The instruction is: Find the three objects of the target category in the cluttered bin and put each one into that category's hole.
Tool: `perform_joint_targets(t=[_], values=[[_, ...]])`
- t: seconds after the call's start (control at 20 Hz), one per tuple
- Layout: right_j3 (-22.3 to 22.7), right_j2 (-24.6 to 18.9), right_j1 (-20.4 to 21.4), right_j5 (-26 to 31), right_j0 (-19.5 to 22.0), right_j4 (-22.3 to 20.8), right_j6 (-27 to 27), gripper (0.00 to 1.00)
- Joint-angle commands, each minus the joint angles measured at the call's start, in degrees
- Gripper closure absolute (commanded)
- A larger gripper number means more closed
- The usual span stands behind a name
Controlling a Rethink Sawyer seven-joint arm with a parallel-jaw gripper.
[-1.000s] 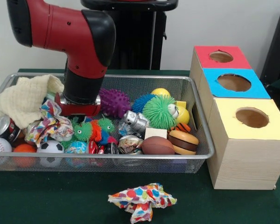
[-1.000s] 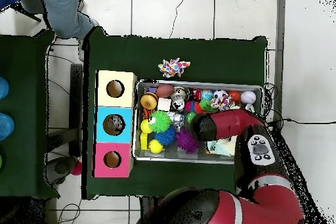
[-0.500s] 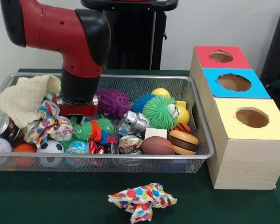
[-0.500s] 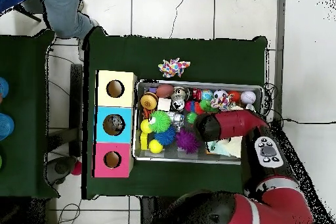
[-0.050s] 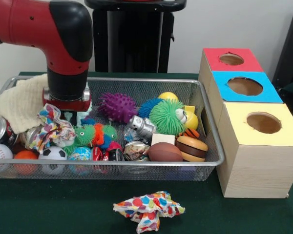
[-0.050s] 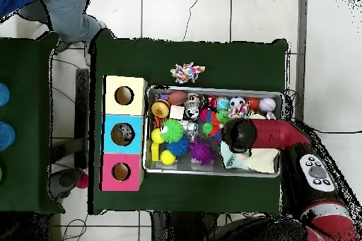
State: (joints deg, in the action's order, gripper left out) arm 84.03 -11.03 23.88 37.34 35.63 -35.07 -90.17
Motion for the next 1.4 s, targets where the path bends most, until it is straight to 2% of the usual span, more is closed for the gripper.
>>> perform_joint_targets(t=[0.05,0.25,0.4,0.75,0.85,0.9,1.0,1.1,1.2,1.4], values=[[2.24,-3.7,0.6,7.99,2.87,0.63,10.23,0.0],[3.89,-6.43,-0.98,5.17,4.32,2.48,7.07,0.0],[6.61,-8.86,-2.09,1.48,6.46,6.24,2.26,0.0],[8.3,-10.29,-3.0,-3.01,7.26,9.08,-2.36,0.0],[10.2,-10.85,-3.59,-6.52,8.23,10.66,-5.29,0.0],[12.21,-12.02,-4.51,-11.1,9.6,12.16,-8.2,0.0],[15.51,-12.8,-6.07,-16.7,11.04,15.46,-13.73,0.0],[17.88,-12.44,-6.27,-20.06,10.94,17.61,-17.07,0.0],[19.56,-11.79,-5.76,-21.62,10.32,19.53,-18.23,0.0],[20.43,-10.93,-6.55,-25.02,9.94,22.27,-17.05,0.0]])
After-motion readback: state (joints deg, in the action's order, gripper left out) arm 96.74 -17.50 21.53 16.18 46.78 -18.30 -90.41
